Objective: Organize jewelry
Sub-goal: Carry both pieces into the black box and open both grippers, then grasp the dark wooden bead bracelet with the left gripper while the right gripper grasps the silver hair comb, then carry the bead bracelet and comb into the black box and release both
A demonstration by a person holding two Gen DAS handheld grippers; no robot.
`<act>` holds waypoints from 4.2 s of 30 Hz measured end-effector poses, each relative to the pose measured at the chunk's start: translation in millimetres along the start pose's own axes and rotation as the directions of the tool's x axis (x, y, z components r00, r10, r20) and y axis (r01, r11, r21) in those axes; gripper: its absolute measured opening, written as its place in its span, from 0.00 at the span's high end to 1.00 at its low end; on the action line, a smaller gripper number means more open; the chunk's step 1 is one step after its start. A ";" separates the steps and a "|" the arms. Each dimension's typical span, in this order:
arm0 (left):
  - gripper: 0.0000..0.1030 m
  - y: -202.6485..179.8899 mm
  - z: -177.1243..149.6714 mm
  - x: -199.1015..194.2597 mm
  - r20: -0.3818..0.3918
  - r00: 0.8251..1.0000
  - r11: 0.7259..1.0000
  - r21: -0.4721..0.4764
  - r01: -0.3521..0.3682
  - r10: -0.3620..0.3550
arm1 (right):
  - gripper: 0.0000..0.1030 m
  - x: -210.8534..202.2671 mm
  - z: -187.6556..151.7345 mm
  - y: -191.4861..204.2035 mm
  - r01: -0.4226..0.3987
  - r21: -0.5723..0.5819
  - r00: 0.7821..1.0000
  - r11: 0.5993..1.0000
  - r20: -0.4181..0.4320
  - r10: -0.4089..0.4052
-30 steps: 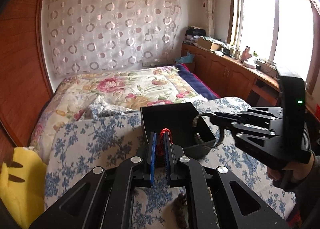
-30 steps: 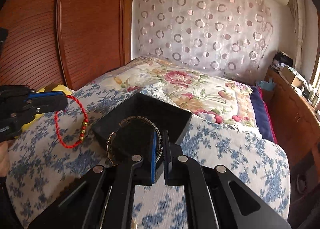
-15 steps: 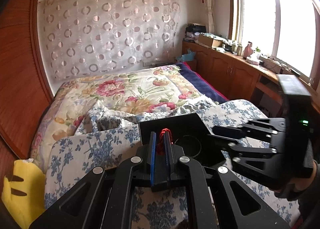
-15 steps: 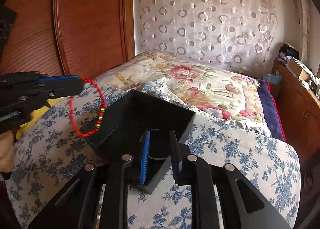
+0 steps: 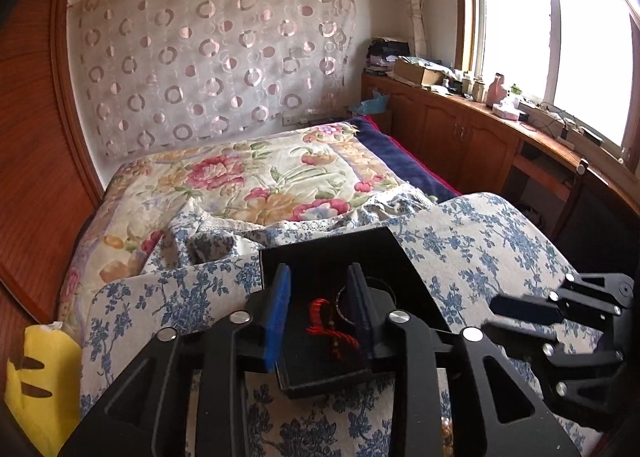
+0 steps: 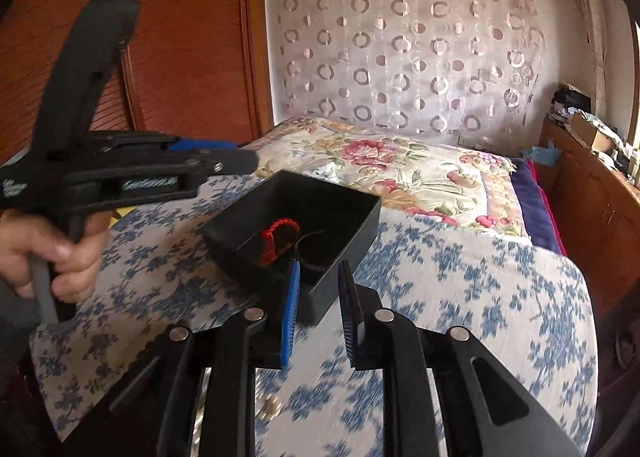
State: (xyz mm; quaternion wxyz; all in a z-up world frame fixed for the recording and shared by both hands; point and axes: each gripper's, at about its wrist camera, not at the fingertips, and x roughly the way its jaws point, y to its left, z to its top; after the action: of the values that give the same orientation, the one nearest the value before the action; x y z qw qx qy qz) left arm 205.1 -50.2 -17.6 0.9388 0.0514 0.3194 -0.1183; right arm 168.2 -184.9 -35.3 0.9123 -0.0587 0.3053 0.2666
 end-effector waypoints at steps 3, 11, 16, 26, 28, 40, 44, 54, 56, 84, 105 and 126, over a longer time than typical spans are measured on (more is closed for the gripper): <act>0.66 -2.9 -9.3 -11.0 -0.004 1.000 1.000 0.008 0.002 -0.002 | 0.79 -12.5 -13.7 7.9 -0.017 0.007 1.000 1.000 0.004 0.017; 0.49 -3.9 -51.8 -44.3 -0.012 1.000 1.000 -0.013 0.024 -0.024 | 0.77 -37.3 -50.1 33.2 -0.057 0.014 0.998 0.998 -0.016 0.057; 0.43 -1.5 -80.7 -63.0 -0.023 0.999 0.999 -0.032 0.041 -0.042 | 0.71 -43.0 -65.7 47.3 -0.076 0.005 0.996 0.997 -0.037 0.076; 0.31 7.2 -102.0 -87.8 -0.016 1.000 1.000 -0.028 0.009 -0.009 | 0.59 -45.7 -75.8 71.4 -0.102 -0.020 0.992 0.995 -0.074 0.101; 0.29 8.6 -106.3 -91.3 -0.020 1.000 1.000 -0.024 -0.001 0.001 | 0.58 -43.2 -78.2 76.0 -0.101 -0.033 0.991 0.994 -0.087 0.098; 0.20 20.3 -133.5 -97.7 -0.051 0.999 0.998 -0.070 -0.004 0.001 | 0.45 -22.5 -88.9 90.3 -0.117 -0.040 0.974 0.992 -0.197 0.107; 0.20 20.8 -138.4 -95.9 -0.058 0.998 0.997 -0.082 0.004 -0.008 | 0.44 -17.1 -91.3 97.0 -0.120 -0.059 0.968 0.991 -0.227 0.103; 0.20 15.8 -140.4 -93.2 -0.063 0.998 0.997 -0.080 0.021 -0.026 | 0.42 -2.2 -88.3 110.1 -0.099 -0.121 0.963 0.988 -0.260 0.065; 0.20 15.7 -141.2 -91.8 -0.066 0.997 0.996 -0.082 0.021 -0.027 | 0.52 -1.0 -87.5 109.3 -0.100 -0.124 0.962 0.987 -0.265 0.064; 0.38 12.4 -118.0 -15.5 -0.200 0.967 0.985 -0.103 0.138 -0.156 | 0.60 -32.2 -78.6 74.4 -0.066 -0.083 0.982 0.994 -0.182 0.050; 0.86 7.6 -114.6 0.1 -0.232 0.943 0.967 -0.151 0.206 -0.238 | 0.60 -31.8 -77.3 71.0 -0.074 -0.064 0.984 0.995 -0.169 0.062; 0.86 -3.9 -66.7 -74.8 -0.006 0.989 0.988 -0.059 0.146 -0.146 | 0.62 -42.1 -45.8 66.1 -0.055 -0.089 0.994 0.995 -0.101 0.046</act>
State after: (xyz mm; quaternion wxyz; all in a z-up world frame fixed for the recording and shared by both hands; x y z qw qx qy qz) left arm 107.5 -28.3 -24.6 0.9270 0.0012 0.3307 -0.1771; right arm 81.4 -160.0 -43.8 0.8853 -0.1057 0.3391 0.3001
